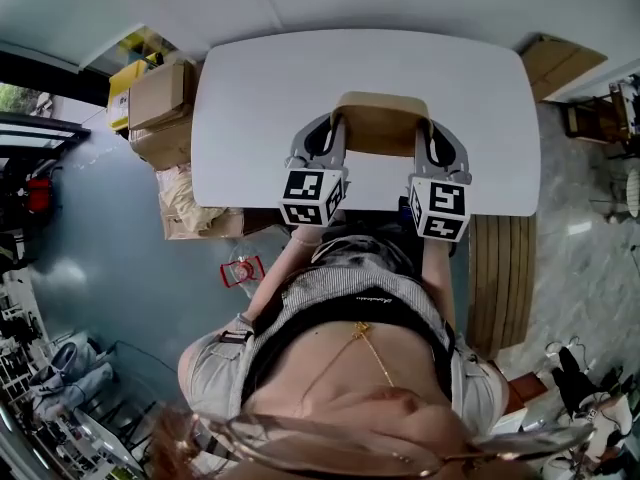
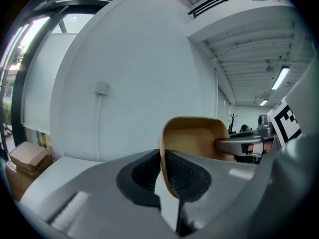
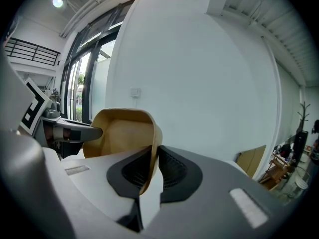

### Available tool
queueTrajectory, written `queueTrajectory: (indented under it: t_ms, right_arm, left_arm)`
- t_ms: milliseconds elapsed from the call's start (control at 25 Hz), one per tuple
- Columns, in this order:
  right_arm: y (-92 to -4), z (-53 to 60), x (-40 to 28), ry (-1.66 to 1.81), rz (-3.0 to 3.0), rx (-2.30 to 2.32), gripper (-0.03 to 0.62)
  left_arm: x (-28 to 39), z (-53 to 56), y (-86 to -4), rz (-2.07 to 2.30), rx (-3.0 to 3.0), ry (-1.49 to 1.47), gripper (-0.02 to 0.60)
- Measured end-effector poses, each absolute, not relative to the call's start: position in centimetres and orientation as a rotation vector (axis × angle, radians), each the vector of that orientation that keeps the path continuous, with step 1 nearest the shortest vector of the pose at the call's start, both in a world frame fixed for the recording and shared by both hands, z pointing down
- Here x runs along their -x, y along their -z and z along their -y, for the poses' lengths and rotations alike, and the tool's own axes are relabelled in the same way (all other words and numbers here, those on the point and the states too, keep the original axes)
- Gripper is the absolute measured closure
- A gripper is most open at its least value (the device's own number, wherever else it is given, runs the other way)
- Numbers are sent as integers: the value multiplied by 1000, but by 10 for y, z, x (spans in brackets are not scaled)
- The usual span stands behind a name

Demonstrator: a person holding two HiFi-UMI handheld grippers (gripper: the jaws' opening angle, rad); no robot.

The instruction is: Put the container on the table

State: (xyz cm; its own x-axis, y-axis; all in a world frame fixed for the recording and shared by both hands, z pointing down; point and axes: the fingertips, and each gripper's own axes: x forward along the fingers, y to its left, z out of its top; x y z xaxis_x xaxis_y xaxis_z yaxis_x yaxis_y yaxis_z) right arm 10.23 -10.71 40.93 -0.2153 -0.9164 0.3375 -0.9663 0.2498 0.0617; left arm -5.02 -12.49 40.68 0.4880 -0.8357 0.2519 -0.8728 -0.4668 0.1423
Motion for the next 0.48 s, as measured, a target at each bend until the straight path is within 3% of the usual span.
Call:
queueTrajectory:
  t_ms: [480]
  right_arm:
    - [-412,133,-153,-268,2245,-1723,540]
  left_arm:
    - [-1,150,-407,1466,-2484,-260,571]
